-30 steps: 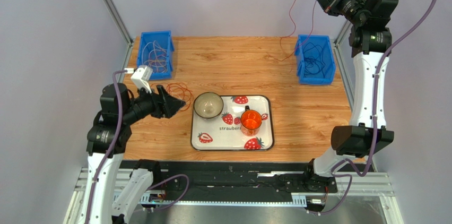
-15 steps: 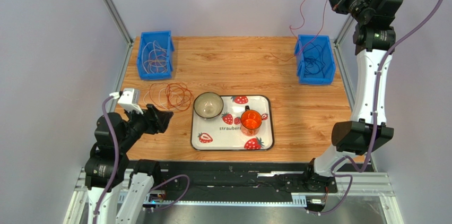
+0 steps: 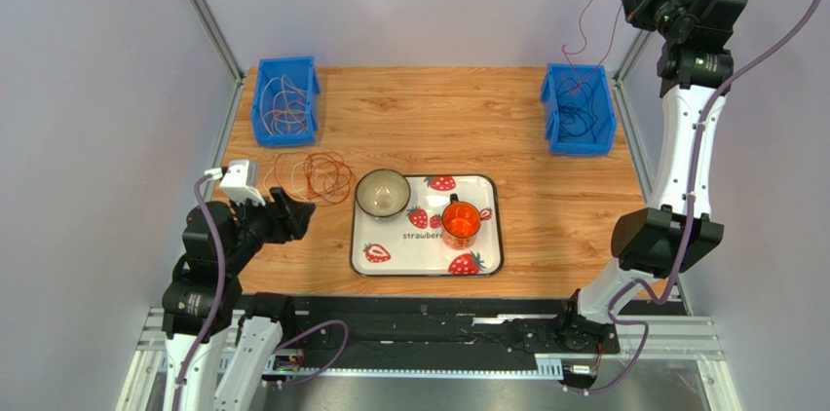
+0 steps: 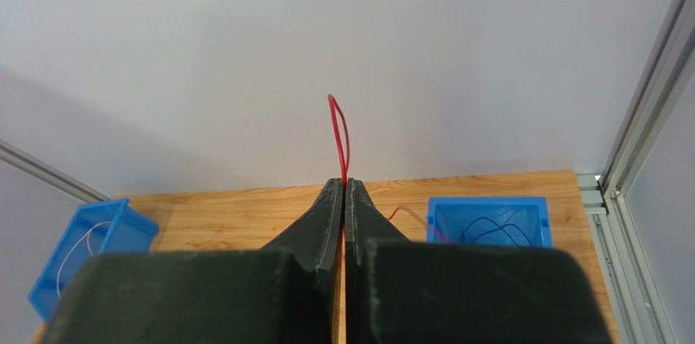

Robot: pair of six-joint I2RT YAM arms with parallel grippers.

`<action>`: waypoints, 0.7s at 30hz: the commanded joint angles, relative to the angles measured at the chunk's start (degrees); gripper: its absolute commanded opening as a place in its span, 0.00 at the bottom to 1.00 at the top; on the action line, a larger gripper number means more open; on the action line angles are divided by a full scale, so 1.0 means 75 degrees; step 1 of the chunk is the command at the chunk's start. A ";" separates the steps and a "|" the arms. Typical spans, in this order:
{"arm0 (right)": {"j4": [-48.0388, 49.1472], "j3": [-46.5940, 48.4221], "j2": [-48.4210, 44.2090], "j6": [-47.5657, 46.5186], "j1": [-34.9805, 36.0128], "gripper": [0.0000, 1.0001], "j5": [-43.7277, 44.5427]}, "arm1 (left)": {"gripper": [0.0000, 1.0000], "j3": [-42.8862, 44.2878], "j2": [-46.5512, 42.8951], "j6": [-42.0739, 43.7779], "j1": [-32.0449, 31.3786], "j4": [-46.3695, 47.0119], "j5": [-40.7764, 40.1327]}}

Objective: Untangle the cables
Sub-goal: Place the cable in the bin.

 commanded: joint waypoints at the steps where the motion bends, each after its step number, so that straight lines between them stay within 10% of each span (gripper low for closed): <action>1: 0.0119 0.0156 0.0123 -0.0191 -0.0164 0.00 0.0155 | 0.68 0.0078 0.0012 -0.0064 -0.0035 0.0255 -0.0133; 21: 0.0635 -0.0442 0.0510 -0.0473 -0.0375 0.00 0.1092 | 0.65 0.0043 0.0129 -0.0169 -0.0035 0.0185 -0.0472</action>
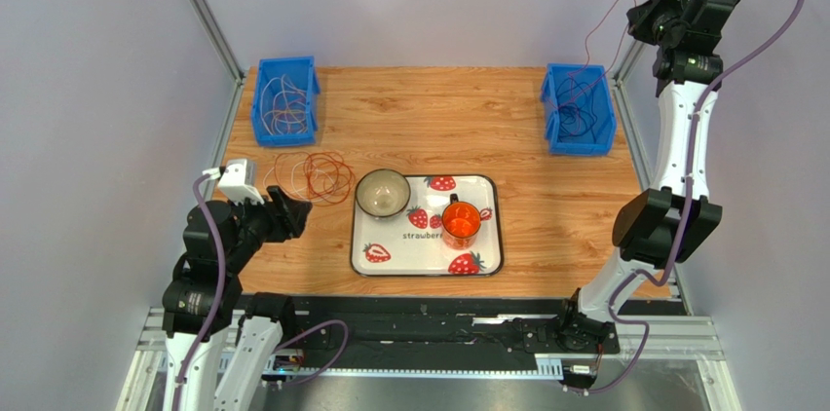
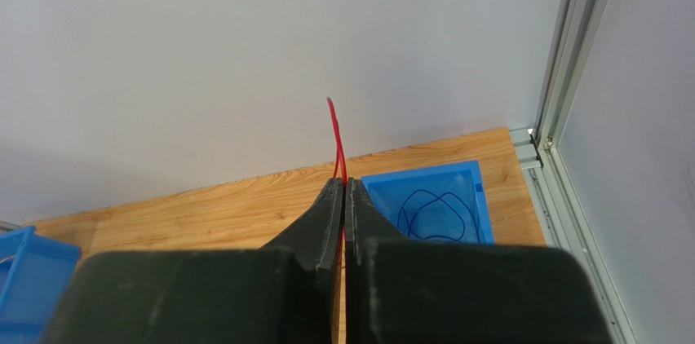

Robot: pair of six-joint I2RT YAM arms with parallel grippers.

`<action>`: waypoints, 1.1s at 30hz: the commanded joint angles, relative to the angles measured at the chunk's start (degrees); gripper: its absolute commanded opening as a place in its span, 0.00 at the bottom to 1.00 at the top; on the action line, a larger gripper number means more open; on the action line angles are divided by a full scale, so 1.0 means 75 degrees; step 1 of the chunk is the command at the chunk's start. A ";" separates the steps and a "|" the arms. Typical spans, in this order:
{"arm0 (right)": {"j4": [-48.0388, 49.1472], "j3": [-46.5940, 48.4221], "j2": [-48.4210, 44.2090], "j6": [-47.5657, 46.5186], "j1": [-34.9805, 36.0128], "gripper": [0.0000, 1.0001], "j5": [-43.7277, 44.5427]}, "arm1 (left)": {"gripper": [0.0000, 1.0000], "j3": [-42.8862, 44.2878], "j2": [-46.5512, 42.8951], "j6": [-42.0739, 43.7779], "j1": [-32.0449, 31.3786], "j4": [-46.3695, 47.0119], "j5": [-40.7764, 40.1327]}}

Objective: Untangle the cables
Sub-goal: Place the cable in the bin.

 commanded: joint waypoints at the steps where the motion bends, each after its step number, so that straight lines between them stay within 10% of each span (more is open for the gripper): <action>1: 0.0466 0.0071 -0.0017 -0.0021 -0.0142 0.00 0.0128 | 0.64 0.0054 0.0135 -0.0093 -0.0035 0.0188 -0.0257; 33: 0.1813 -0.1768 0.0580 0.0355 -0.0413 0.00 -0.0318 | 0.60 0.0160 0.0838 0.0329 -0.0035 0.0328 -0.0926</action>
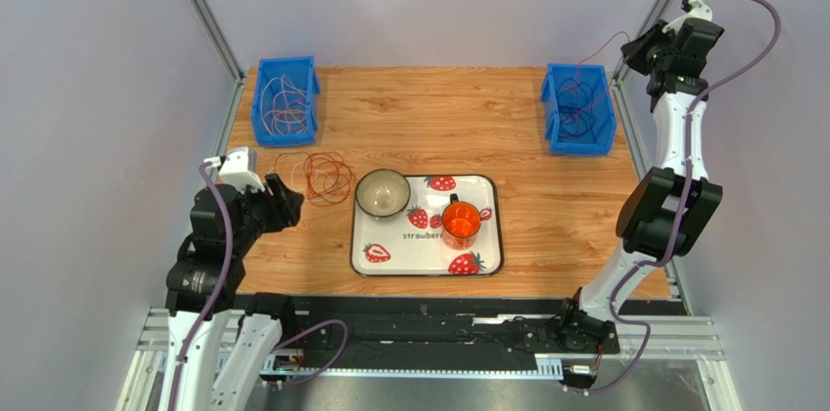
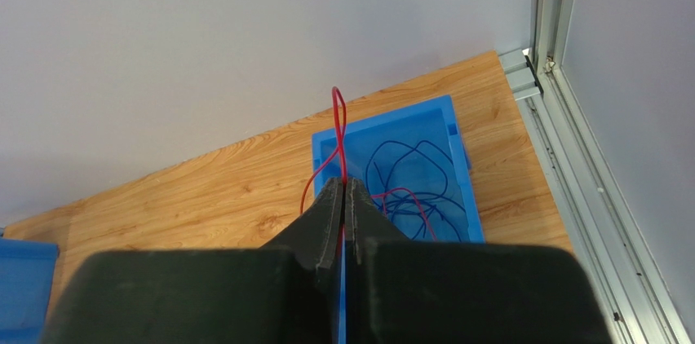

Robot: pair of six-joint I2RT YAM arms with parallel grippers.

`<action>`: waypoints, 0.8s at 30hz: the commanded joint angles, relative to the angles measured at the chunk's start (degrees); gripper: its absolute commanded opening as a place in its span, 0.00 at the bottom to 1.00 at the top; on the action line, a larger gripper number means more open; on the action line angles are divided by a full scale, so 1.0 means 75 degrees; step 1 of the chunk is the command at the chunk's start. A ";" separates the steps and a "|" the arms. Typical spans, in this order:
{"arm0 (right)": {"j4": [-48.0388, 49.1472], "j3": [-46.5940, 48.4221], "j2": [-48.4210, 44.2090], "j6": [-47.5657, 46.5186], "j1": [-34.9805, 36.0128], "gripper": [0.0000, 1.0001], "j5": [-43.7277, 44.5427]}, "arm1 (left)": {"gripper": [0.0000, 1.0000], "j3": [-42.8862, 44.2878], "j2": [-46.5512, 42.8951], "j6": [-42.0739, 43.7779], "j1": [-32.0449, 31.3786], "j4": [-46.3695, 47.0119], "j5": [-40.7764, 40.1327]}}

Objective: Untangle the cables
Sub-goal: Place the cable in the bin.

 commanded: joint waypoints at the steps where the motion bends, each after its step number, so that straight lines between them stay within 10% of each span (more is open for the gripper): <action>1: 0.0709 -0.0064 0.0184 -0.0196 0.0118 0.00 -0.0027 | 0.60 -0.0026 0.0043 0.0127 -0.0035 0.0311 -0.0016; 24: 0.1178 -0.0192 0.1883 -0.0958 0.0669 0.00 0.0571 | 0.60 -0.0073 -0.0028 0.0163 -0.0035 0.0369 0.0019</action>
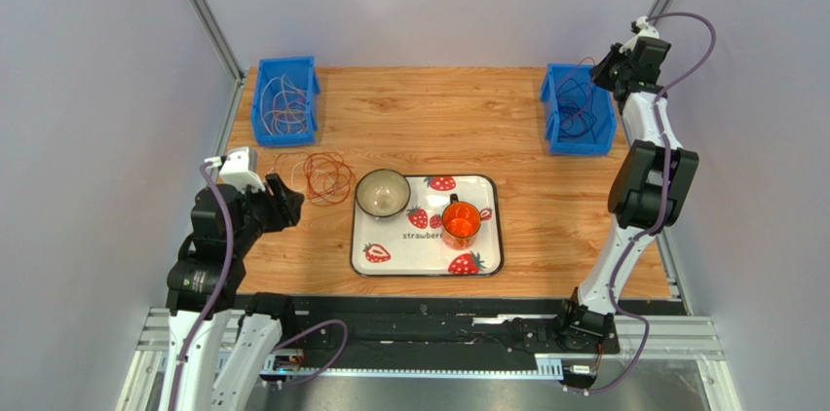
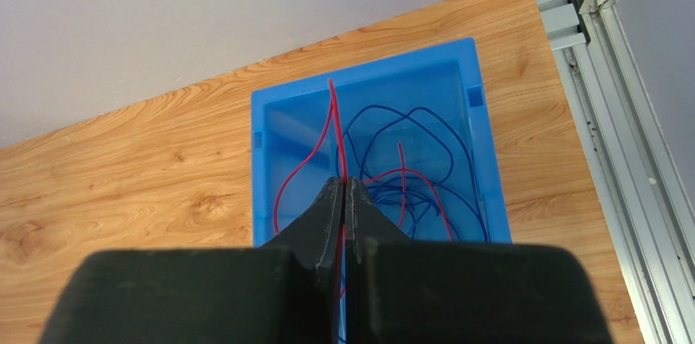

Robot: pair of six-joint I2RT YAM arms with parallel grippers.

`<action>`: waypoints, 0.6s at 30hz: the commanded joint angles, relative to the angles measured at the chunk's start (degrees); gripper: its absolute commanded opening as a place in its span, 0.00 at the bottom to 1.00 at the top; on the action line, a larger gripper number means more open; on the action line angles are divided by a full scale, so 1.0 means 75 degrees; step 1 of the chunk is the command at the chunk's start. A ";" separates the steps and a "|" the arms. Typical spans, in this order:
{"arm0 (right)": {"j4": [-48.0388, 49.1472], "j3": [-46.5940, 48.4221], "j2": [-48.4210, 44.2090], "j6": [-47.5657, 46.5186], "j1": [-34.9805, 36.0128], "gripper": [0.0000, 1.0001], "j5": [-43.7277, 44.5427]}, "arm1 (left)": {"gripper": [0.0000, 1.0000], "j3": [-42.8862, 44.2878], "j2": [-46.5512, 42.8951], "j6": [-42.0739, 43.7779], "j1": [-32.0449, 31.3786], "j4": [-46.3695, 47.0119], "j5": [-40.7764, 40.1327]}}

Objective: Untangle the cables
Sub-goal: Place the cable in the bin.

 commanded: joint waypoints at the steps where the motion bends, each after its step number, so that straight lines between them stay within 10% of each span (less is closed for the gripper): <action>1: 0.0542 -0.0155 0.0146 -0.0282 0.0069 0.00 0.0259 | 0.60 -0.0018 -0.0034 0.0151 -0.0035 0.0329 0.0025; 7: 0.0264 -0.0005 0.0380 -0.0388 0.0116 0.02 0.0493 | 0.60 -0.0030 -0.0045 0.0163 -0.0035 0.0329 0.0025; 18: -0.1225 0.1602 0.0323 -0.0259 0.0127 0.34 0.0751 | 0.60 -0.0041 -0.0127 0.0163 -0.0035 0.0352 0.0025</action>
